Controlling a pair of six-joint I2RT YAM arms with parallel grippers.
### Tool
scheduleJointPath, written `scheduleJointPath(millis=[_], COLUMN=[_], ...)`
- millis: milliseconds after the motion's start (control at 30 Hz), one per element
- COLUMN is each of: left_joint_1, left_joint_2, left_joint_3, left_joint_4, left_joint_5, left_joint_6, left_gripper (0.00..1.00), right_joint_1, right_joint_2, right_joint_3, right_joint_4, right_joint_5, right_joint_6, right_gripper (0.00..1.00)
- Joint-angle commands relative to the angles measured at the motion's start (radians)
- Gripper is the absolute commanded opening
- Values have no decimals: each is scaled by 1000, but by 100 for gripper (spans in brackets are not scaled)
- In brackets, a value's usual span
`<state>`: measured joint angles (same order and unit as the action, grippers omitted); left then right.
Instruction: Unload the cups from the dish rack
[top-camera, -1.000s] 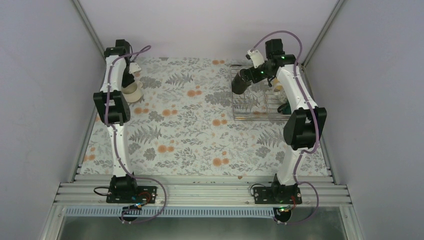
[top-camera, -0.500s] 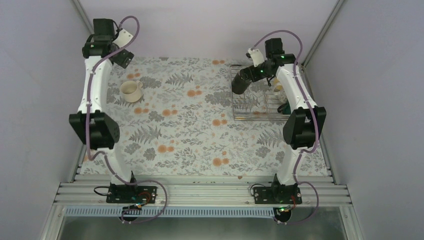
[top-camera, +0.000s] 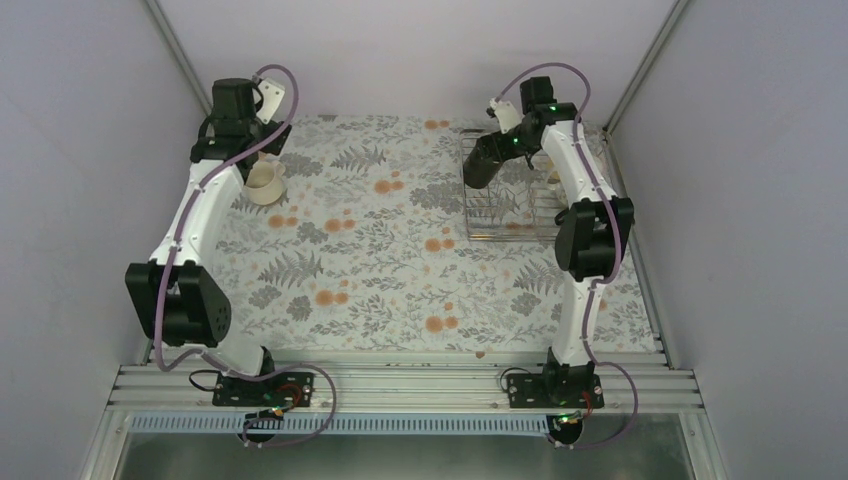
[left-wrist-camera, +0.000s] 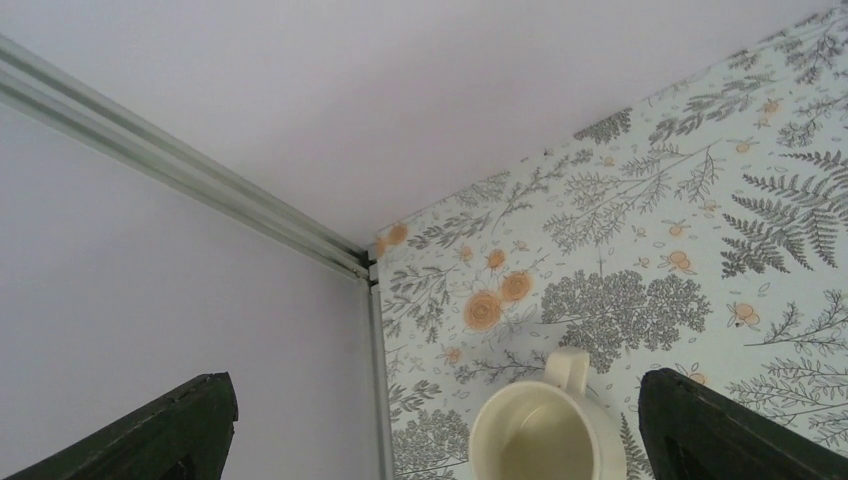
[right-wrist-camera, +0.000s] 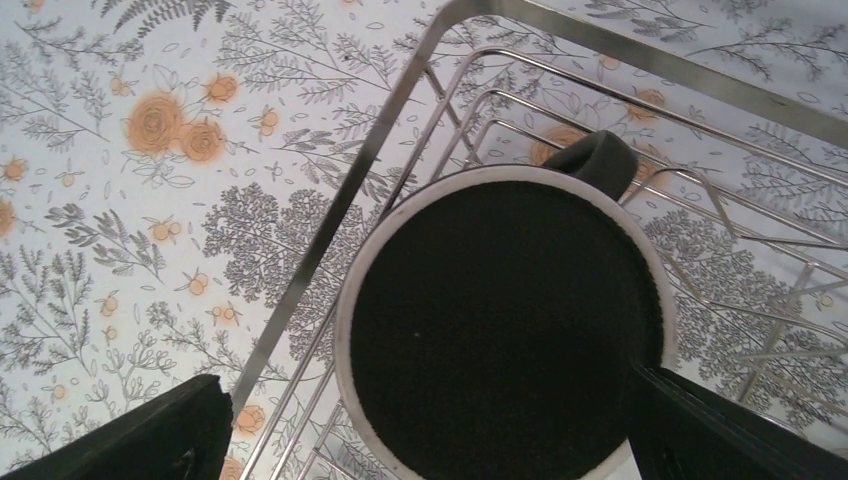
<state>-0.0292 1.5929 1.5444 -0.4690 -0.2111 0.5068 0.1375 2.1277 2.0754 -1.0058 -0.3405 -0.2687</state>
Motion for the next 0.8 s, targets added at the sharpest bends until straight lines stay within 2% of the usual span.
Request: scheduleJointPath(millis=[0, 267, 533, 767], left_joint_1=[2, 2, 2, -1], left_joint_2=[-75, -138, -136, -116], left_joint_3=[-81, -158, -154, -133], left_joint_4=[134, 175, 167, 147], left_joint_5=[-25, -33, -27, -25], left_joint_6=[-18, 2, -17, -24], left_gripper=[100, 100, 100, 100], right_joint_1=[9, 8, 6, -4], right_joint_2=[13, 45, 115, 140], right_joint_3=[30, 45, 91, 99], right_joint_4=[18, 53, 61, 80], right_joint_5=[58, 85, 95, 42], right_joint_6=[24, 12, -3, -4], right_gripper=[100, 100, 100, 100])
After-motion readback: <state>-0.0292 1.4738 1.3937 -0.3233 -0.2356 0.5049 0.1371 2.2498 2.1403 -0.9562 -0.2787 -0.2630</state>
